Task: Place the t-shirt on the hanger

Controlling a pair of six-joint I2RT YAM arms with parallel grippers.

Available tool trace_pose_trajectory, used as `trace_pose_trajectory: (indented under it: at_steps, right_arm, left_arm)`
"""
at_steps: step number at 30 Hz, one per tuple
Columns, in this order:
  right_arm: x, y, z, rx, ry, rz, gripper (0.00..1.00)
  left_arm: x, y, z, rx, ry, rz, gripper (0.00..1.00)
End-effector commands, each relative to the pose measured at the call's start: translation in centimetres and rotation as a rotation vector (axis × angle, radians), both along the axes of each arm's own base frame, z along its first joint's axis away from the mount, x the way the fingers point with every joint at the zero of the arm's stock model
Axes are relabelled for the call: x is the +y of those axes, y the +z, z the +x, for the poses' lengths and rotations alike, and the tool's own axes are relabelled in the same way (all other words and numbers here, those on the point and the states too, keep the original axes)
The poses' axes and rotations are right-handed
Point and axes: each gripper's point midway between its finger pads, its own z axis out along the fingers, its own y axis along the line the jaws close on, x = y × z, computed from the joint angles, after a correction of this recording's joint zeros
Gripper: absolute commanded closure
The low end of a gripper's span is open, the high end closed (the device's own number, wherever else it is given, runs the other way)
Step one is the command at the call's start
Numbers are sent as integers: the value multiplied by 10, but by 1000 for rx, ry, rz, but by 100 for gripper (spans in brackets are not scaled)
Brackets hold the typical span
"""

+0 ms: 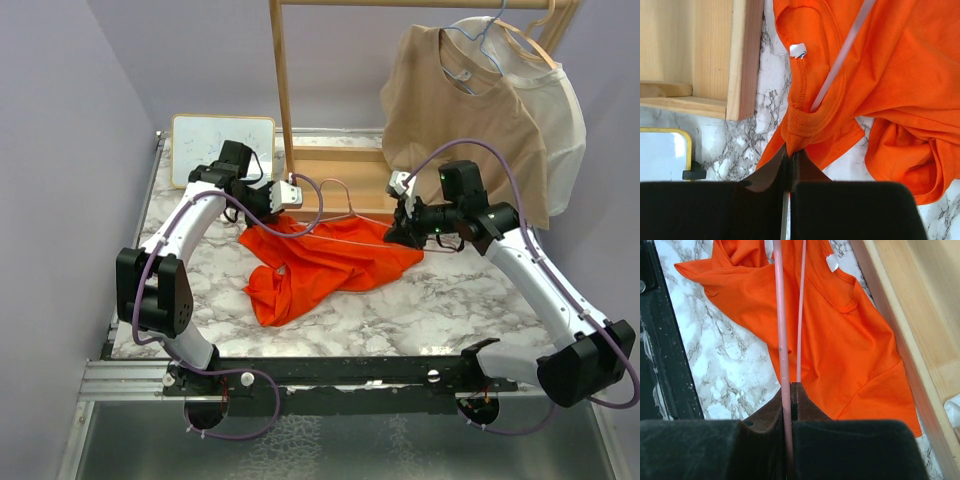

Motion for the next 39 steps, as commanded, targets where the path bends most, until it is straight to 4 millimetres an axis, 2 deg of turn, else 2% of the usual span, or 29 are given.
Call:
trace_pose_trajectory:
  at_steps: [1,10,20,39]
  right_arm:
    - [7,3,7,-25,26,39,99]
    - [16,2,13,-27,64,78,99]
    - [29,-13,23,12,110,121,99]
    - [47,-10,45,-39,119,226,99]
  left_arm:
    - [-8,18,-6,2,-39,-63,100]
    - [-15,34,-15,-18,-88,-107,100]
    - [-21,46,-21,-21,-105,-147,100]
    - [-49,78,-18,-25,-111,-284,100]
